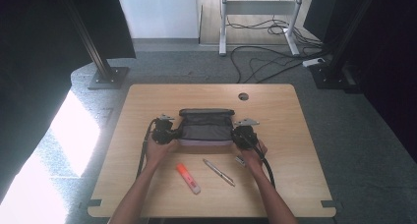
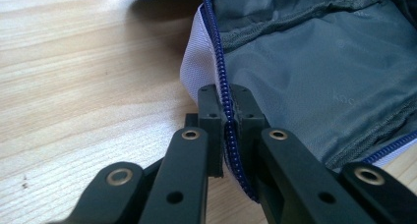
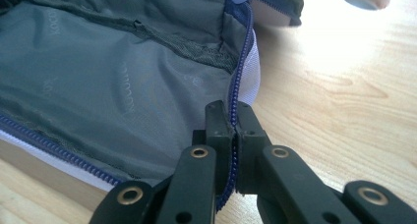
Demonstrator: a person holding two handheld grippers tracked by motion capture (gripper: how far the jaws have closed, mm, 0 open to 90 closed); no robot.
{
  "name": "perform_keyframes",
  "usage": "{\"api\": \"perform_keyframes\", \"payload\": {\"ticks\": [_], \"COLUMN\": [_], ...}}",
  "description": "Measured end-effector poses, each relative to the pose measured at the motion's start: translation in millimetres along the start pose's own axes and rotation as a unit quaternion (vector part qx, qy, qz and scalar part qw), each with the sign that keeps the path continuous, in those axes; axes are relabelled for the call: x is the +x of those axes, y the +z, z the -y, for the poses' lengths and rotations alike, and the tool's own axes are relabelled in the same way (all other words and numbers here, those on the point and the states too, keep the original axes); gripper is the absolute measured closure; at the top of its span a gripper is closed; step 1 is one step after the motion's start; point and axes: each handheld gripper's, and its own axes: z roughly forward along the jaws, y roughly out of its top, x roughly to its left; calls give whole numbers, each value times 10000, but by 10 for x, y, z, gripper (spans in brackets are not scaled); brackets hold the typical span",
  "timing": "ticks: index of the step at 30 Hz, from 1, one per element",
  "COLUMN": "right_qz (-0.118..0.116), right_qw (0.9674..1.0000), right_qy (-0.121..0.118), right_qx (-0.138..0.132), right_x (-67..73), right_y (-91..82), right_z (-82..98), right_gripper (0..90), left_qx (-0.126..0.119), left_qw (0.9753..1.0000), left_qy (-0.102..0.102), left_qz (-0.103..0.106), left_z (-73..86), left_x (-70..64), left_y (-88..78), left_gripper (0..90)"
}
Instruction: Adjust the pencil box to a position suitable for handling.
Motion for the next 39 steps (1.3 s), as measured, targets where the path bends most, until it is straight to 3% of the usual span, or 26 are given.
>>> {"api": "perform_keyframes", "payload": {"ticks": [13, 14, 15, 16, 17, 19, 20, 22, 29, 39], "right_qz": [-19, -8, -8, -13, -16, 3, -17, -165, -543, -764], "right_qw": [9993, 9993, 9993, 9993, 9995, 9996, 9998, 9997, 9975, 9951], "right_qy": [26, -9, -9, -13, -36, -35, 7, 183, 86, 115], "right_qx": [381, 372, 372, 371, 329, 288, 220, -75, -436, -611], "right_x": [-54, -57, -57, -57, -52, -52, -54, -74, -103, -242], "right_y": [140, 137, 137, 137, 125, 115, 98, 8, -246, -544], "right_z": [77, 71, 71, 69, 64, 61, 56, 31, 92, 313], "right_gripper": [828, 786, 786, 741, 592, 549, 509, 442, 390, 368], "left_qx": [235, 282, 282, 238, 80, 20, -38, -98, -274, -427], "left_qw": [9997, 9996, 9996, 9997, 9998, 9998, 9998, 9998, 9994, 9989], "left_qy": [13, 1, 1, 29, 39, 13, 18, 87, 164, 144], "left_qz": [-43, 50, 50, -12, -171, -196, -187, -151, -103, 139], "left_z": [41, 47, 47, 45, 31, 22, 15, 14, 42, 263], "left_x": [-20, -21, -21, -29, -43, -44, -39, -28, -31, -18], "left_y": [168, 194, 194, 191, 168, 153, 134, 80, -148, -439], "left_gripper": [798, 758, 701, 701, 486, 338, 338, 249, 238, 246]}}
